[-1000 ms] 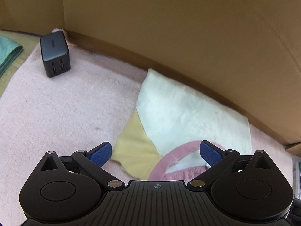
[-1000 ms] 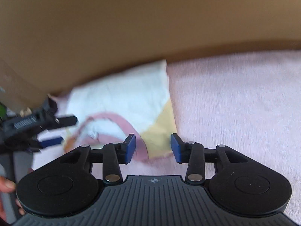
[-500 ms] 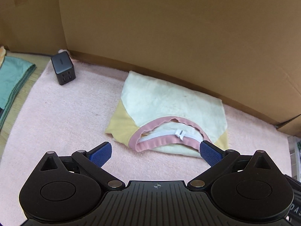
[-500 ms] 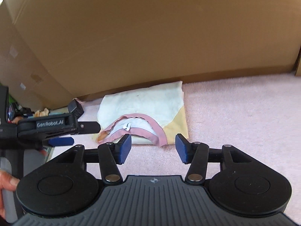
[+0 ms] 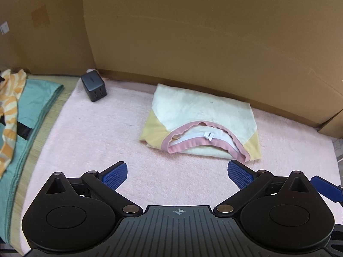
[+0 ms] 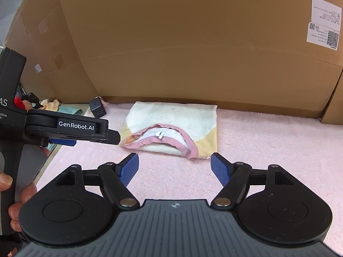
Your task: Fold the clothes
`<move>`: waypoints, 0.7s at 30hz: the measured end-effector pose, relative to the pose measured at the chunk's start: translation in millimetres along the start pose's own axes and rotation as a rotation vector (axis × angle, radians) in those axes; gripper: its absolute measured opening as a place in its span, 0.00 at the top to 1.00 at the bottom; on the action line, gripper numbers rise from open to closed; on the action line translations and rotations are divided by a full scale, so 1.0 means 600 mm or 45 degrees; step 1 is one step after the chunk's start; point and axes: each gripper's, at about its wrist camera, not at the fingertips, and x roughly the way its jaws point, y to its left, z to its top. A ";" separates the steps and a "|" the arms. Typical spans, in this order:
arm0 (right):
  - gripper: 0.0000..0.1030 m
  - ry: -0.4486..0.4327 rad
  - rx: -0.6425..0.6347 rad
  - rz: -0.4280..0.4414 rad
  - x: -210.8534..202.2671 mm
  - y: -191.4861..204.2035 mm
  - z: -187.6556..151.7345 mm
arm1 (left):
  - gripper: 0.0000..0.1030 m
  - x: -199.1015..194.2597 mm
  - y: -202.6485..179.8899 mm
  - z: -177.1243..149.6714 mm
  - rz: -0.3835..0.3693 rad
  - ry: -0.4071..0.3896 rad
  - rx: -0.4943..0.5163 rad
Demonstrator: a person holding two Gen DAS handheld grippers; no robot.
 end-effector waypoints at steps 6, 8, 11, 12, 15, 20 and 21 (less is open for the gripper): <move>0.12 -0.034 -0.111 -0.067 -0.034 0.038 0.003 | 0.00 -0.039 0.001 -0.011 0.037 -0.039 0.029; 0.09 -0.046 -0.145 -0.076 -0.043 0.051 0.007 | 0.00 -0.050 0.001 -0.012 0.040 -0.046 0.038; 0.07 -0.049 -0.158 -0.062 -0.051 0.061 0.013 | 0.00 -0.066 0.000 -0.016 0.052 -0.073 0.062; 0.06 -0.041 -0.153 -0.055 -0.052 0.063 0.016 | 0.00 -0.072 -0.002 -0.018 0.077 -0.091 0.082; 0.05 -0.030 -0.112 -0.073 -0.054 0.060 0.025 | 0.00 -0.091 -0.006 -0.025 0.124 -0.148 0.127; 0.03 -0.029 -0.070 -0.102 -0.061 0.056 0.037 | 0.00 -0.108 0.004 -0.028 0.069 -0.157 0.067; 0.03 -0.031 -0.070 -0.112 -0.063 0.056 0.037 | 0.00 -0.107 0.004 -0.027 0.071 -0.148 0.066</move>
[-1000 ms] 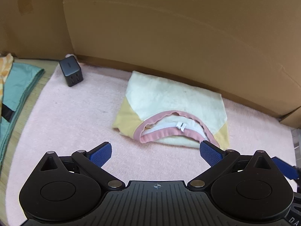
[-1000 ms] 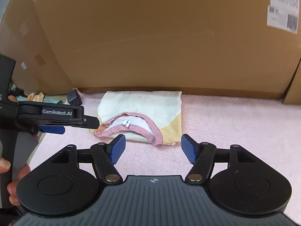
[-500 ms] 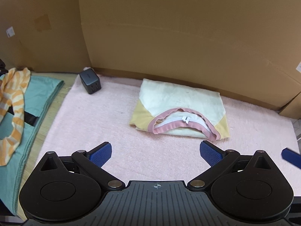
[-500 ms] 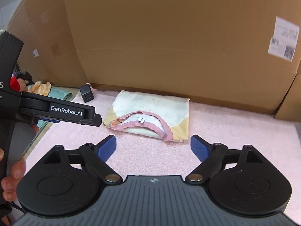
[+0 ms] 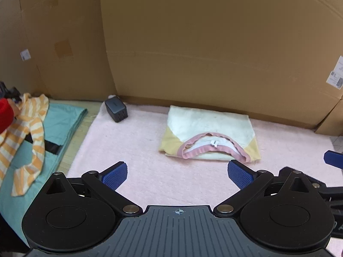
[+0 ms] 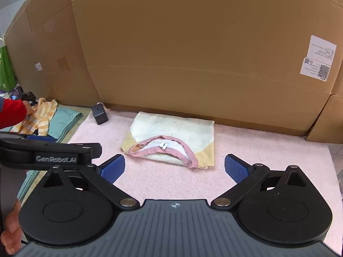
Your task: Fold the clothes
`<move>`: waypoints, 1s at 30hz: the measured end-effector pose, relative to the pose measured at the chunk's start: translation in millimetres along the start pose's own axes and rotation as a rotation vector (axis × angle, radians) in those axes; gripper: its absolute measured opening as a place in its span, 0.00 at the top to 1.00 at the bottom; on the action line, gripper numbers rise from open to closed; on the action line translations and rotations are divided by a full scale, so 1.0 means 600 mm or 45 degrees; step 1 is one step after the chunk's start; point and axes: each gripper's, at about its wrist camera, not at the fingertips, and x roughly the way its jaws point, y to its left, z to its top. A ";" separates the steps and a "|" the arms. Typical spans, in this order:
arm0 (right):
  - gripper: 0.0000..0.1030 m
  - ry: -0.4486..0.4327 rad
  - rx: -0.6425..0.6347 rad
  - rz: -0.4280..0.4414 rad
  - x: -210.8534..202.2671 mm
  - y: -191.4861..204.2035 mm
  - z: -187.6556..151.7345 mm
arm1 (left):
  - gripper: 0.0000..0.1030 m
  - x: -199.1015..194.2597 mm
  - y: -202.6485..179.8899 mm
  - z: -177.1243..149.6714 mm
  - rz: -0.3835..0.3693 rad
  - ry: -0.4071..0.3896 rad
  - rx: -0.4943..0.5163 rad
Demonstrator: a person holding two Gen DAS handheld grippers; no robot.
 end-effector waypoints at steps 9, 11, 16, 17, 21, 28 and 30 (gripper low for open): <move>0.03 -0.013 0.006 0.013 -0.007 -0.011 0.007 | 0.00 -0.012 -0.009 0.010 0.006 -0.012 -0.036; 0.02 -0.029 0.005 0.012 -0.011 -0.014 0.011 | 0.00 -0.017 -0.012 0.014 -0.004 -0.019 -0.043; 0.02 -0.050 0.017 0.023 -0.017 -0.024 0.016 | 0.00 -0.022 -0.009 0.021 -0.056 -0.037 -0.094; 0.02 -0.052 0.015 0.024 -0.018 -0.026 0.016 | 0.00 -0.022 -0.006 0.022 -0.073 -0.040 -0.106; 0.02 -0.041 0.007 0.033 -0.017 -0.027 0.014 | 0.00 -0.022 -0.008 0.023 -0.044 -0.068 -0.095; 0.02 -0.038 0.005 0.042 -0.013 -0.029 0.015 | 0.00 -0.031 -0.027 0.022 0.095 -0.124 -0.030; 0.02 -0.038 0.009 0.041 -0.012 -0.029 0.015 | 0.00 -0.040 -0.027 0.019 0.079 -0.179 -0.037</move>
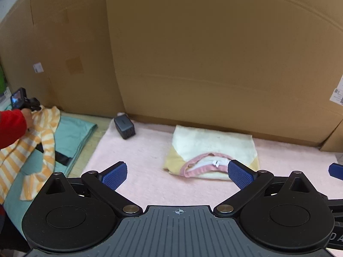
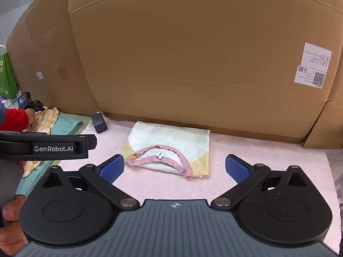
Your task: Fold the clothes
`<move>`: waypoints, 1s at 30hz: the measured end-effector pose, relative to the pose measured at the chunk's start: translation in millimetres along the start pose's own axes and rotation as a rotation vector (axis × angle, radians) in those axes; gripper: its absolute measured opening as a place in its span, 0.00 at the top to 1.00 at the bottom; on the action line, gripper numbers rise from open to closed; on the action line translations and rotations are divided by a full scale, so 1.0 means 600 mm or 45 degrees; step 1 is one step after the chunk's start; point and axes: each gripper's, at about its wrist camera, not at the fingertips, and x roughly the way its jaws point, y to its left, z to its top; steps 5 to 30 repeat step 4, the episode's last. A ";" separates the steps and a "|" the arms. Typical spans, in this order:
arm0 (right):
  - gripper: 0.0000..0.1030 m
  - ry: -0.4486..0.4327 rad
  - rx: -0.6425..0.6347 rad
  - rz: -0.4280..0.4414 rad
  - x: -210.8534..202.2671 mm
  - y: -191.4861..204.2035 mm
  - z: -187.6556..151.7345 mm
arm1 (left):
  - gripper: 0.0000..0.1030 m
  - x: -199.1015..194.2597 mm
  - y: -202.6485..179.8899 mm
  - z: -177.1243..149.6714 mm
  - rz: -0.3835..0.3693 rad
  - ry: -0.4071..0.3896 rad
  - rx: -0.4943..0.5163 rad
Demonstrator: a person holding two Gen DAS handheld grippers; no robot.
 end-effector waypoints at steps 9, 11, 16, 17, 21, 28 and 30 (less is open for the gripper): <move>0.02 0.007 0.011 0.000 0.001 -0.001 -0.002 | 0.00 -0.006 0.001 0.004 -0.014 -0.040 0.007; 0.02 0.007 0.011 0.000 0.001 -0.001 -0.002 | 0.00 -0.006 0.001 0.004 -0.014 -0.040 0.007; 0.02 0.007 0.011 0.000 0.001 -0.001 -0.002 | 0.00 -0.006 0.001 0.004 -0.014 -0.040 0.007; 0.02 0.007 0.011 0.000 0.001 -0.001 -0.002 | 0.00 -0.006 0.001 0.004 -0.014 -0.040 0.007; 0.02 0.007 0.011 0.000 0.001 -0.001 -0.002 | 0.00 -0.006 0.001 0.004 -0.014 -0.040 0.007; 0.02 0.007 0.011 0.000 0.001 -0.001 -0.002 | 0.00 -0.006 0.001 0.004 -0.014 -0.040 0.007; 0.02 0.007 0.011 0.000 0.001 -0.001 -0.002 | 0.00 -0.006 0.001 0.004 -0.014 -0.040 0.007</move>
